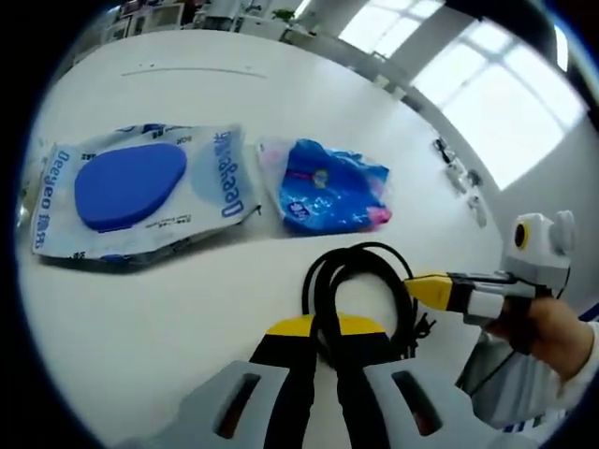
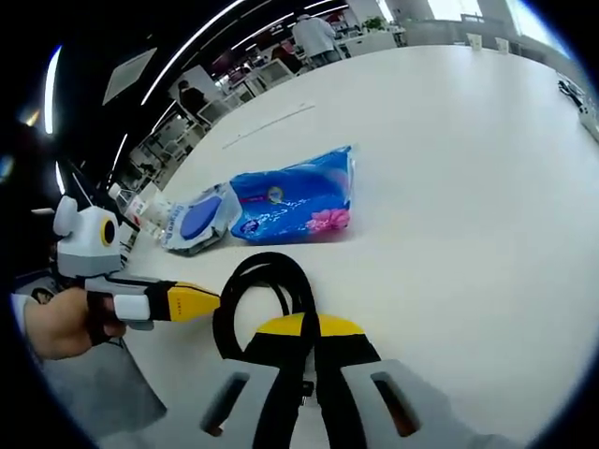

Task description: Arrange the tabletop items into an orderly group along one side of the table until the central work area is clear of visible clutter.

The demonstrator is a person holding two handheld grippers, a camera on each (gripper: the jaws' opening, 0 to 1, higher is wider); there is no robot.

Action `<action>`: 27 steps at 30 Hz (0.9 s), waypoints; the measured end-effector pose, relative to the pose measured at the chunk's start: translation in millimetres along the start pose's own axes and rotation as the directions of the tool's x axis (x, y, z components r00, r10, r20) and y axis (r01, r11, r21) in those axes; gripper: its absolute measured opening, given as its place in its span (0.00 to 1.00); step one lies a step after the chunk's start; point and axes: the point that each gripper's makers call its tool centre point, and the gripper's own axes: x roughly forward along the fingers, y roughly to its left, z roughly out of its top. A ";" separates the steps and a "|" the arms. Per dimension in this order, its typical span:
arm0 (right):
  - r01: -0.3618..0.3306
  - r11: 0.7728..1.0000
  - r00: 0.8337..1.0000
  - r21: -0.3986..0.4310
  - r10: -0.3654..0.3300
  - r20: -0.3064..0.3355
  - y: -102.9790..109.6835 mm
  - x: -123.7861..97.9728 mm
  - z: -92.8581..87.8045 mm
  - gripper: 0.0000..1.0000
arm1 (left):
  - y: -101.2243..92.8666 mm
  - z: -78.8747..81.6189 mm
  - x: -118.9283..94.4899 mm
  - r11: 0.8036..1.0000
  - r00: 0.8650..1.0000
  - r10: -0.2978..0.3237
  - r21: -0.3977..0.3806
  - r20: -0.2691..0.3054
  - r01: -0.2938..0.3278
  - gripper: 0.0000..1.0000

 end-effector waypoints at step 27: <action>-0.033 0.994 0.993 -0.108 0.045 0.105 16.0 -16.9 25.0 0.43 | -3.4 15.9 -13.3 0.993 0.998 -0.011 0.118 0.066 0.003 0.58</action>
